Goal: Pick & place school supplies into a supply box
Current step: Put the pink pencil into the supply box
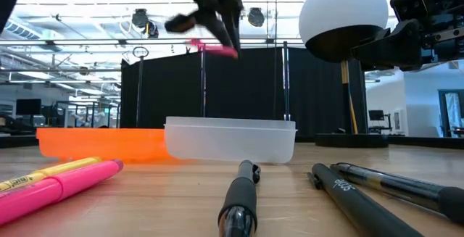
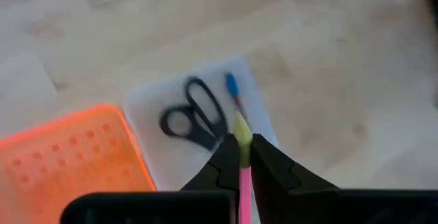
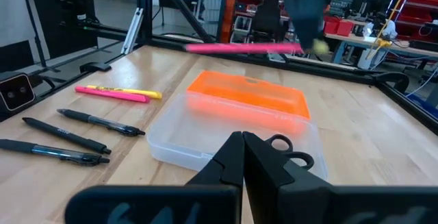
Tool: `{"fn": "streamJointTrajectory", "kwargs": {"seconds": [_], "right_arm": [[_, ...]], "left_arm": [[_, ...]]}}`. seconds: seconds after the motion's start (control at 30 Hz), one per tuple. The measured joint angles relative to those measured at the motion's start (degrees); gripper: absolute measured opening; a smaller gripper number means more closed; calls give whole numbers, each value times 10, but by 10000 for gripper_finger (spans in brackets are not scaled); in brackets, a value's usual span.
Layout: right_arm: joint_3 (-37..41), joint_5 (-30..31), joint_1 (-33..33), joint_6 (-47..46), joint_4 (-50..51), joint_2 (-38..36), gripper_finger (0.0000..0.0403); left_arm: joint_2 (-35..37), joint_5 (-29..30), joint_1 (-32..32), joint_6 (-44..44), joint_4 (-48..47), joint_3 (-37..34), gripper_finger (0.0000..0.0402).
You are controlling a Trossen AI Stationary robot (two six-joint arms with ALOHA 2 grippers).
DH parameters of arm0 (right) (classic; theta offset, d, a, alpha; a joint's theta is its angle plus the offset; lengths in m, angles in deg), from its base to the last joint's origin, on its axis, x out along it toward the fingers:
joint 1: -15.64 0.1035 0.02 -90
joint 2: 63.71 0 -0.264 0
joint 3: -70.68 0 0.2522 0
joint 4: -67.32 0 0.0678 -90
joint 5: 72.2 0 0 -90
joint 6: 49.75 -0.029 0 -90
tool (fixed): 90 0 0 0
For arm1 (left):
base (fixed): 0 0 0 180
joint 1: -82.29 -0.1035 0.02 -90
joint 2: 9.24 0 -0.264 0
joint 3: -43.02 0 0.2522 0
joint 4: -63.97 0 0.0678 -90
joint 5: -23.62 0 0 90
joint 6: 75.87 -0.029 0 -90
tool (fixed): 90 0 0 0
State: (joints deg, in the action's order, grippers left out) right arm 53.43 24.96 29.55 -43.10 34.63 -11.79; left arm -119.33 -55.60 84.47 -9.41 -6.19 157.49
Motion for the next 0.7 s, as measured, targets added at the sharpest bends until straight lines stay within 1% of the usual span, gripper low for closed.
{"fn": "streamJointTrajectory", "kwargs": {"seconds": [0.13,0.33,0.47,0.53,0.7], "right_arm": [[0,0,0,0,1,0,0],[0,0,0,0,2,0,0],[0,0,0,0,2,0,0],[0,0,0,0,2,0,0],[0,0,0,0,1,0,0]], "left_arm": [[-49,-37,-27,-15,1,-1,19],[-99,-65,-41,-30,32,-1,19],[-117,-69,-51,-33,41,0,19],[-125,-81,-54,-34,41,0,19],[-146,-94,-53,-29,42,0,19]]}}
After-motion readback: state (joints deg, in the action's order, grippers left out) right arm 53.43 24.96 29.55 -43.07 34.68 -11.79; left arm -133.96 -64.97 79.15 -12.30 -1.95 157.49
